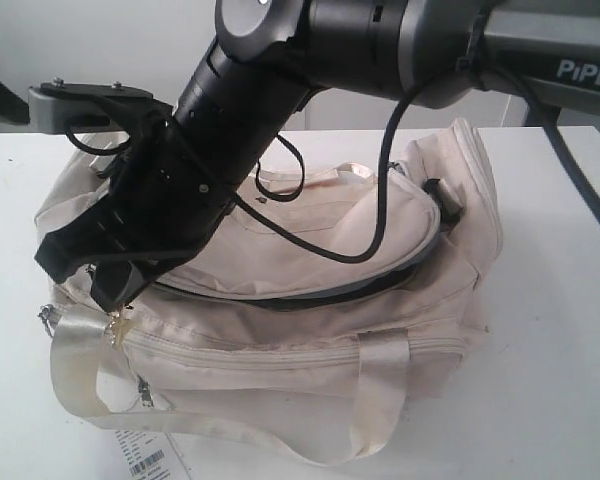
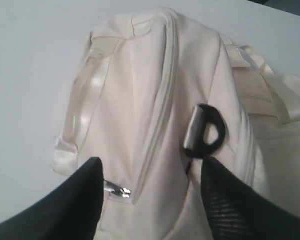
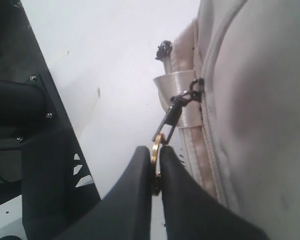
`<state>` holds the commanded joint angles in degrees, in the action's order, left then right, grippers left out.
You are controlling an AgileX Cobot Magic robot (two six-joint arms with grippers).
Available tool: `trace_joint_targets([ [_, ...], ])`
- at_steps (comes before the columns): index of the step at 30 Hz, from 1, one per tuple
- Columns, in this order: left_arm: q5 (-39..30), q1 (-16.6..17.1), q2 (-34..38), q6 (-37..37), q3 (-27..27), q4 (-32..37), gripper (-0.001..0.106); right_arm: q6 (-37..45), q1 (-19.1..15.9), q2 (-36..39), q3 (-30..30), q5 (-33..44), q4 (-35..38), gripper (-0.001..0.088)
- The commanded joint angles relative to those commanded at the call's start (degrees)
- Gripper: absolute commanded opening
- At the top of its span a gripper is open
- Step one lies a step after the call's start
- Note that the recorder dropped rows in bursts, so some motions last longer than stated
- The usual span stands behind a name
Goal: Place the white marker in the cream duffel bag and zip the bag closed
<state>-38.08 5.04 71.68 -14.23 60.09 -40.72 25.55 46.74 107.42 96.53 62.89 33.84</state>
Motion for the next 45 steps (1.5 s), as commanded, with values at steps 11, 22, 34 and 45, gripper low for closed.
trace_joint_targets([
  [11, 3.91, -4.15, -4.93, -3.81, -12.75, -0.71, 0.061, 0.41, 0.00, 0.00, 0.00, 0.14, -0.13, 0.0000],
  [22, 14.57, -12.25, -4.72, -6.83, -18.73, -2.89, 0.057, 0.41, 0.00, 0.00, 0.00, 0.26, -0.12, 0.0000],
  [34, 20.39, -14.66, -1.04, -11.48, -18.73, -6.90, 0.000, 0.26, 0.00, 0.00, 0.00, 3.15, -1.54, 0.0000],
  [45, 20.91, -14.66, -1.04, -11.33, -18.73, -7.23, 0.000, -0.34, 0.00, 0.00, 0.00, 7.07, -5.60, 0.0000],
])
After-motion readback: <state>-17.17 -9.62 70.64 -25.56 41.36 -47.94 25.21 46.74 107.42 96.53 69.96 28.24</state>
